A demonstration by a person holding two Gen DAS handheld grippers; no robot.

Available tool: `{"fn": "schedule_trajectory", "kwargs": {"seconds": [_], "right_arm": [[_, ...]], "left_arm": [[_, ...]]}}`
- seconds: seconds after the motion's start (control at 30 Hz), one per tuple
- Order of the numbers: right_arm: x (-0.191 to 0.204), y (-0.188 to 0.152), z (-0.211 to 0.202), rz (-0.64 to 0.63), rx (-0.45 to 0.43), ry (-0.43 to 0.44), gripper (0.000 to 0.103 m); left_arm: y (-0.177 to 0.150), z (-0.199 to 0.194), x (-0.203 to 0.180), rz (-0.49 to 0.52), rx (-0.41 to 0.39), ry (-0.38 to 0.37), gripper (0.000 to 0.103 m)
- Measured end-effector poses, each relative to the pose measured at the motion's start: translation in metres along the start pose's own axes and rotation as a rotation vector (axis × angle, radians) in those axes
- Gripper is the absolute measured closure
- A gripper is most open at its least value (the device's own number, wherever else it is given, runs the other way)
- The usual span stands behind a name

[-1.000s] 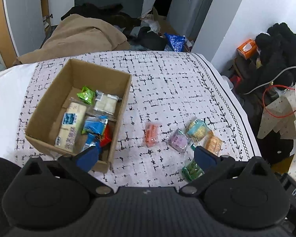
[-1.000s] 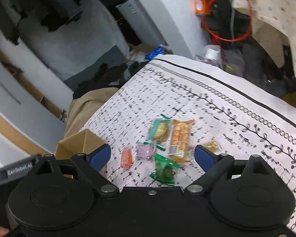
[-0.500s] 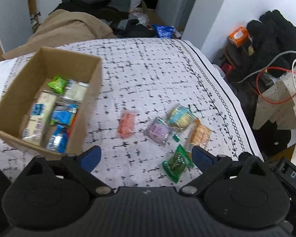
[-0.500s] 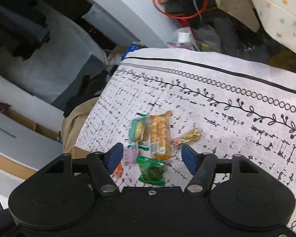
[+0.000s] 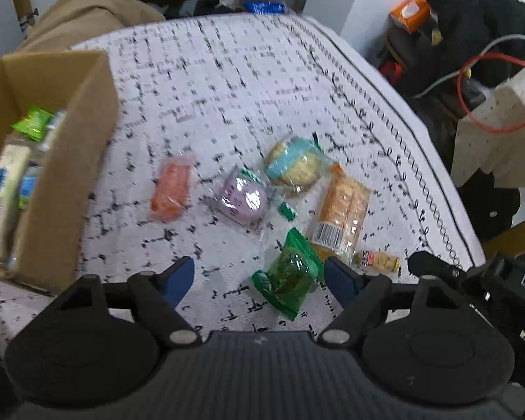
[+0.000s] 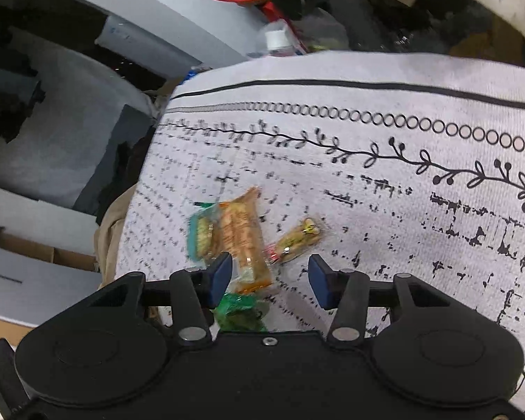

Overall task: Organize snacks
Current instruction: 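Move both grippers back over the remaining snacks, then grasp the translucent green packet with the left gripper while the right grasps the yellow peanut packet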

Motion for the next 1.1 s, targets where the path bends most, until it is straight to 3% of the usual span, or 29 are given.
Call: {"fn": "schedule_trajectory", "kwargs": {"seconds": [0.23,0.5,0.73,1.1], "right_arm": [[-0.003,0.004,0.028,0.026,0.041,-0.027,0.059],[0.001,0.009,0.053,0.023,0.066,-0.048,0.063],[0.010,0.010,0.056,-0.029,0.040,-0.049,0.081],[0.030,0.003,0.021,-0.095,-0.014,0.058,0.083]], "left_arm": [[-0.002,0.031,-0.006,0.036,0.052,-0.017,0.030],[-0.005,0.046,-0.002,0.038,0.093,0.022,0.062],[-0.001,0.040,0.004,0.035,0.082,0.020,0.066],[0.014,-0.011,0.012,0.027,-0.038,0.035,0.067]]}}
Point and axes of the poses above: each gripper's, at about its wrist camera, not at the fingertips, and z roughly the way its jaws point, x to its left, y to its top, the point moved 2 cm from there along z, roughly the way its jaws point, and after that the axes turned 9 degrees about -y, right-handed, at the moved point
